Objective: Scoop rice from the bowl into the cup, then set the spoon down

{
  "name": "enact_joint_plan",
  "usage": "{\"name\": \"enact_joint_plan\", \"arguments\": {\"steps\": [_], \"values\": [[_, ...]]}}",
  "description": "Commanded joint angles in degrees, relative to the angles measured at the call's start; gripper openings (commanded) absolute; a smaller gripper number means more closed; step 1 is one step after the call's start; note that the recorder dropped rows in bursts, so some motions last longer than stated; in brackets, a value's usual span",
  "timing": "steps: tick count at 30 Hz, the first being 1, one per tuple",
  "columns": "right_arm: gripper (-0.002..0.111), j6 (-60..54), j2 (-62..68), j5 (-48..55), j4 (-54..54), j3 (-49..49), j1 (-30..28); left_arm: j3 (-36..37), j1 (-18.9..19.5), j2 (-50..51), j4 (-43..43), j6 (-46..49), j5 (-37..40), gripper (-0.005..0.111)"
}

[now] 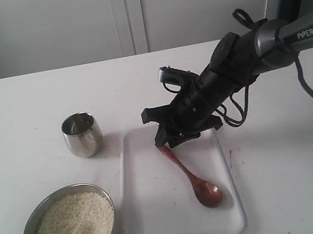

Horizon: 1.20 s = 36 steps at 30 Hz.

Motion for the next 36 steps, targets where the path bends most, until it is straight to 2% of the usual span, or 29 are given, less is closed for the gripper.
{"name": "enact_joint_plan", "arguments": {"steps": [1, 7, 12, 14, 16, 18, 19, 30, 36], "values": [[0.034, -0.58, -0.77, -0.81, -0.09, 0.22, 0.02, 0.29, 0.23, -0.17, -0.40, 0.22, 0.18, 0.014], [0.034, -0.58, -2.13, -2.54, 0.49, 0.22, 0.02, 0.29, 0.23, -0.17, -0.40, 0.22, 0.18, 0.014], [0.033, -2.51, -8.29, -7.08, 0.39, 0.11, 0.02, 0.29, 0.23, -0.17, -0.40, 0.22, 0.18, 0.014], [0.028, -6.42, -11.56, -7.69, 0.39, 0.11, 0.02, 0.29, 0.23, -0.17, -0.40, 0.22, 0.18, 0.014], [0.017, -11.08, -14.40, -7.22, 0.39, 0.11, 0.02, 0.29, 0.23, -0.17, -0.40, 0.22, 0.18, 0.014], [0.001, -14.02, -17.74, -6.43, 0.02, 0.11, 0.02, 0.29, 0.23, -0.17, -0.40, 0.22, 0.18, 0.014], [0.000, -14.02, -18.81, -6.43, 0.02, 0.21, 0.02, 0.29, 0.23, -0.17, -0.40, 0.22, 0.18, 0.014], [0.000, -19.00, -27.92, -12.65, 0.17, 0.87, 0.02, 0.29, 0.23, -0.17, -0.40, 0.22, 0.18, 0.014], [0.000, -23.15, -33.45, -19.23, 1.39, 8.02, 0.02, 0.29, 0.23, -0.17, -0.40, 0.22, 0.18, 0.014]]}}
